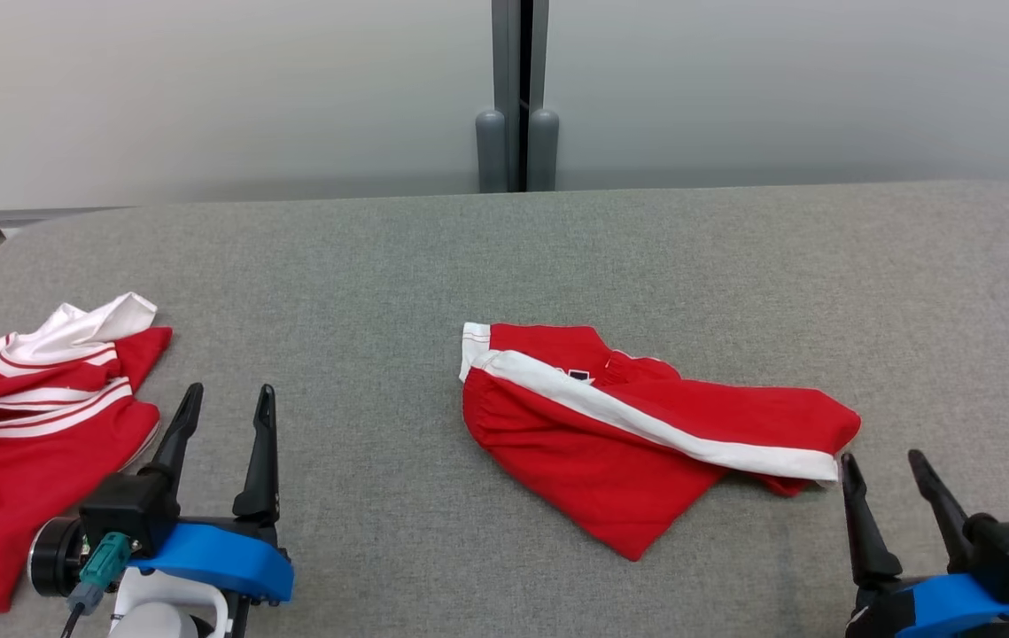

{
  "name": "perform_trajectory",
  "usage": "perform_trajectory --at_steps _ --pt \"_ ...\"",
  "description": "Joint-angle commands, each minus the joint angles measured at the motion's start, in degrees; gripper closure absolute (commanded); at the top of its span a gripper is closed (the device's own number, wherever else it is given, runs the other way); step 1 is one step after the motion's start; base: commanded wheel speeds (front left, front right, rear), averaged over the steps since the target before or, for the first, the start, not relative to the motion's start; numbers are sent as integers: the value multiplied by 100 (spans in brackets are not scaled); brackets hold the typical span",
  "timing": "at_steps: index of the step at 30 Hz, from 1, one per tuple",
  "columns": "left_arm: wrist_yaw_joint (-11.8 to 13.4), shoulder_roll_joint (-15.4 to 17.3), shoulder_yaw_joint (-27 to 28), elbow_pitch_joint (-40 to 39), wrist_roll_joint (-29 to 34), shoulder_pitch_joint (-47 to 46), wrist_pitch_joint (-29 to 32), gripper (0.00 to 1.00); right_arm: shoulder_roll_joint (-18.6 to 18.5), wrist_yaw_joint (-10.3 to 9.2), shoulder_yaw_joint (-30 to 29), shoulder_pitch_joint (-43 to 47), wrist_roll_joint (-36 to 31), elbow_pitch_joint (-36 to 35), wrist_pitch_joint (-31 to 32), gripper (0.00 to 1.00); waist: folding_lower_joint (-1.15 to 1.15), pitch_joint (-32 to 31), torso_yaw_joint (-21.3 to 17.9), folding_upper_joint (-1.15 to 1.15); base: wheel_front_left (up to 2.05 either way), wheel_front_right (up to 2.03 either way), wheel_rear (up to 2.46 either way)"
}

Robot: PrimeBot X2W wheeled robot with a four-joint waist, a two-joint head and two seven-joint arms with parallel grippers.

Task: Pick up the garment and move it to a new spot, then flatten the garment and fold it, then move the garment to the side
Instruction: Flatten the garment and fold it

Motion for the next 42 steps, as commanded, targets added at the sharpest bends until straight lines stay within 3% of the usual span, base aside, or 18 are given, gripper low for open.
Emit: perform_trajectory --at_steps 1,10,21,25,31,37,42 --pt "60 21 27 -32 -41 68 12 0 14 0 0 54 28 -204 105 0 1 -80 -34 1 0 0 0" --pt "166 80 -55 -134 -16 219 208 0 27 0 -8 54 174 -1116 616 0 1 -239 52 1 0 0 0" --pt "186 131 -119 -258 -43 185 270 0 51 0 -62 177 261 -1386 722 0 1 -193 64 1 0 0 0" --pt "-12 16 -367 -408 -43 -186 585 0 53 0 -65 97 242 -1465 737 0 1 -31 114 1 0 0 0" --pt "-568 -461 -1050 -384 -145 -1258 1569 0 53 0 -39 -64 207 -1515 777 0 1 309 142 1 0 0 0" --pt "-935 -921 -1616 470 -521 -2152 2671 0 51 0 49 -229 226 -1469 741 0 1 580 37 1 0 0 0" --pt "-1025 -958 -1872 1292 -676 -2627 3112 0 50 0 82 -347 269 -1363 688 0 1 728 -126 1 0 0 0"
